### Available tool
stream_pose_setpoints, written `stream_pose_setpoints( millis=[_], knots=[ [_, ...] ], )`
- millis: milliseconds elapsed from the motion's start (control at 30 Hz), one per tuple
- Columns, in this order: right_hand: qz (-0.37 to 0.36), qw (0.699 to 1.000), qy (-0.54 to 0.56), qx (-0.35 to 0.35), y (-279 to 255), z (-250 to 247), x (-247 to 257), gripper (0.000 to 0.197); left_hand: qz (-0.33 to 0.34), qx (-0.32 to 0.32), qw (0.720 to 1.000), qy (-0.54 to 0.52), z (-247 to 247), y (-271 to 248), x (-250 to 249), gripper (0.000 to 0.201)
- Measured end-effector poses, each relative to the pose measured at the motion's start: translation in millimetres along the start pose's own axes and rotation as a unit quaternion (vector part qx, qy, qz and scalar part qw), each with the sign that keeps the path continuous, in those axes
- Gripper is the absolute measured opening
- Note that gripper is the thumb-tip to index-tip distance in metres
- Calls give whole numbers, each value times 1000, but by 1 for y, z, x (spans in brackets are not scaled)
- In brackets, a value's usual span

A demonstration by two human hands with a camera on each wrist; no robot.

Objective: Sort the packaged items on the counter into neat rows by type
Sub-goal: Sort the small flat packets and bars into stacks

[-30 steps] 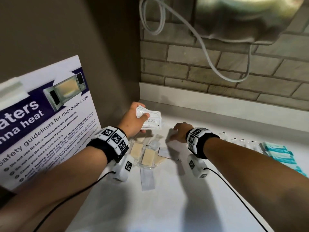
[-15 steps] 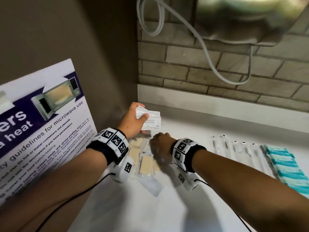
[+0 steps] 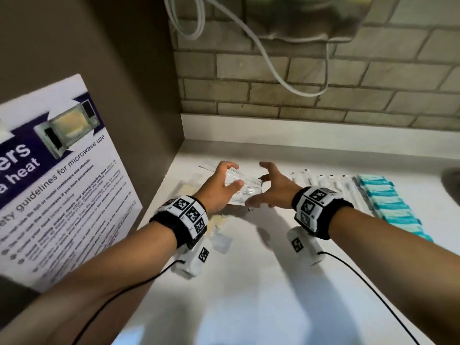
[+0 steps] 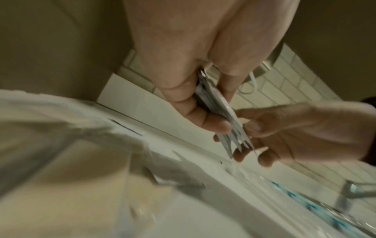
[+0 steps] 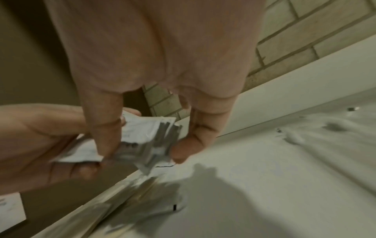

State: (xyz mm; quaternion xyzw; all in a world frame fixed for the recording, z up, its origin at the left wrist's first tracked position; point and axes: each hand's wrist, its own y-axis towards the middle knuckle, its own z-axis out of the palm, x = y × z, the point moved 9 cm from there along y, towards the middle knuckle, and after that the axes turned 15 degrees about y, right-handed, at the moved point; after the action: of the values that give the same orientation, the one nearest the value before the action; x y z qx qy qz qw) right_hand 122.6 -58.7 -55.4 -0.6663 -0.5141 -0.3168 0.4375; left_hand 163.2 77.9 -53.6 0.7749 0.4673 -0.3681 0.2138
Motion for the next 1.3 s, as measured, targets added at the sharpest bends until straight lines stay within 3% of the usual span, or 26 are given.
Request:
stream_pose_setpoints(
  millis=[167,300,367,500,600,667,800,933,1033,1200,1300],
  knots=[
    [40,988,-143,50,-38,2,-28,39,33,112,992,-38,55,-33,-11,38],
    [38,961,-267,60,-59,6,-46,36,40,192,981,-15,79,-54,-9,30],
    [30,950,-306,48,-64,7,-50,36,76,174,975,118,78,-54,-16,27],
    [-1,914,-405,13,-72,9,-48,37,134,163,892,400,80,-57,-34,26],
    [-9,894,-448,19,-75,17,-52,40,131,192,830,506,95,-65,-33,39],
    [6,913,-406,31,-75,23,-61,40,103,213,829,506,107,-70,-28,43],
    [14,938,-340,63,-74,30,-65,43,82,192,862,463,117,-69,-31,45],
    [-11,940,-331,82,-73,18,-56,22,108,182,857,469,107,-64,-39,33],
    [-19,928,-360,90,-73,14,-53,21,107,183,869,447,95,-60,-41,29],
    [-28,921,-378,90,-74,31,-65,33,86,213,835,501,115,-71,-29,33],
    [-25,925,-370,83,-72,30,-66,38,83,207,832,508,116,-68,-29,35]
  ],
)
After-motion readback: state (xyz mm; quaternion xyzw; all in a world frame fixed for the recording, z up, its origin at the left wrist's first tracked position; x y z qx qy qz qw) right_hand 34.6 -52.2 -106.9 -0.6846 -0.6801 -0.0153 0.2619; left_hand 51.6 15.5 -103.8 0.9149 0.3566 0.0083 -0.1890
